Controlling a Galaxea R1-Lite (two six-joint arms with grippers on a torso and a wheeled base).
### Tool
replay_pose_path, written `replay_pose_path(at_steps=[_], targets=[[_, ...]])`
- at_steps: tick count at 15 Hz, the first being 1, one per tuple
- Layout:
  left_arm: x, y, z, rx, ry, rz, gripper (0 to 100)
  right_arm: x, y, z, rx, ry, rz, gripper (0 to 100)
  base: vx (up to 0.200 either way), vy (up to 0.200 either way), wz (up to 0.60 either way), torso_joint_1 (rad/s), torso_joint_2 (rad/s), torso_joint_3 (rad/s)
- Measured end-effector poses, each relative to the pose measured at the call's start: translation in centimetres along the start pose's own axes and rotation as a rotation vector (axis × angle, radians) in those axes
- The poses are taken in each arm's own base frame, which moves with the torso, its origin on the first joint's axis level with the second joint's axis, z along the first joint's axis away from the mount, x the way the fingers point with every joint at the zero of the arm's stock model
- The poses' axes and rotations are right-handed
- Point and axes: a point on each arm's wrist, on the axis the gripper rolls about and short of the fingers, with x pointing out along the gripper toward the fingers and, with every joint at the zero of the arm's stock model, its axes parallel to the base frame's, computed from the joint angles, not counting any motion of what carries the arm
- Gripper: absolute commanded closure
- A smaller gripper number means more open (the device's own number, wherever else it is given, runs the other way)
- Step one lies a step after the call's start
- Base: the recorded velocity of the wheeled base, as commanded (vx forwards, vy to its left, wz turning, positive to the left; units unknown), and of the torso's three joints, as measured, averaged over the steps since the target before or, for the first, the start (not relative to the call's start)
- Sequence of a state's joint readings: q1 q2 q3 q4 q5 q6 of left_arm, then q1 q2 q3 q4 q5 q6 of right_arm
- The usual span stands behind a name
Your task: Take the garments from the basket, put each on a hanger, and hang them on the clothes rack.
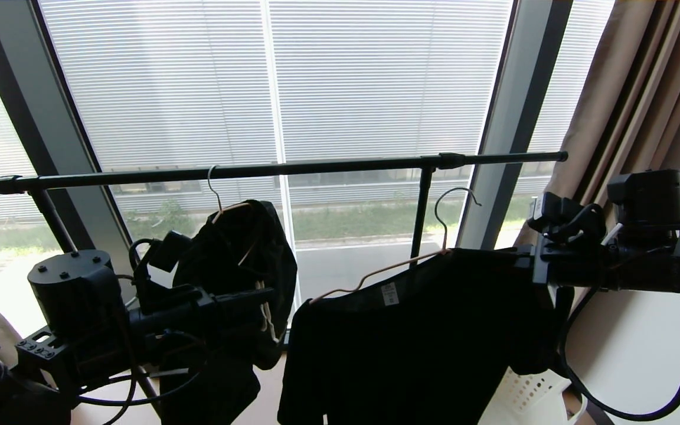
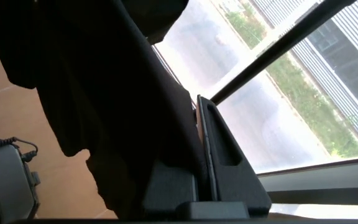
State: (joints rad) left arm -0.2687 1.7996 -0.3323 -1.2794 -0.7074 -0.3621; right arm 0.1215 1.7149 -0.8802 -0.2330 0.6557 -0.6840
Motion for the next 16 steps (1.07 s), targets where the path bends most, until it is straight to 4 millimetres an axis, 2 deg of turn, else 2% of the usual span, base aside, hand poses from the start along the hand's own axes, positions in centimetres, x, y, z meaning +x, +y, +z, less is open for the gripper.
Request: replay_pose_path(at_steps=[4,9,10,12,16], targets=[[-0.9,-0.7,-0.1,0.069,0.042,0.021,100,0.3,0.4,0.1,0.068,0.000,0.017,100,0.000,0.000,0.00,0.000,0.00,0.000],[-1.8,-1.6,0.1,0.062,0.106,0.043,100,0.2,1.1,0.7,0.148,-0.011,0.033,100,0.000,0.000,0.00,0.000,0.00,0.000],[-2.1,-1.9,0.1,0.094,0.127,0.071,0,0.2,1.3,0.9,0.152,-0.014,0.036,100,0.000,0.000,0.00,0.000,0.00,0.000],[-2.4,-2.6,0.5,0.167,0.121,0.136,0,0.2,1.4,1.0,0.149,-0.018,0.038,100,0.000,0.000,0.00,0.000,0.00,0.000],[-2.8,-4.0,0.4,0.261,0.114,0.117,0,0.1,1.9,0.9,0.146,-0.018,0.045,100,0.000,0.000,0.00,0.000,0.00,0.000]])
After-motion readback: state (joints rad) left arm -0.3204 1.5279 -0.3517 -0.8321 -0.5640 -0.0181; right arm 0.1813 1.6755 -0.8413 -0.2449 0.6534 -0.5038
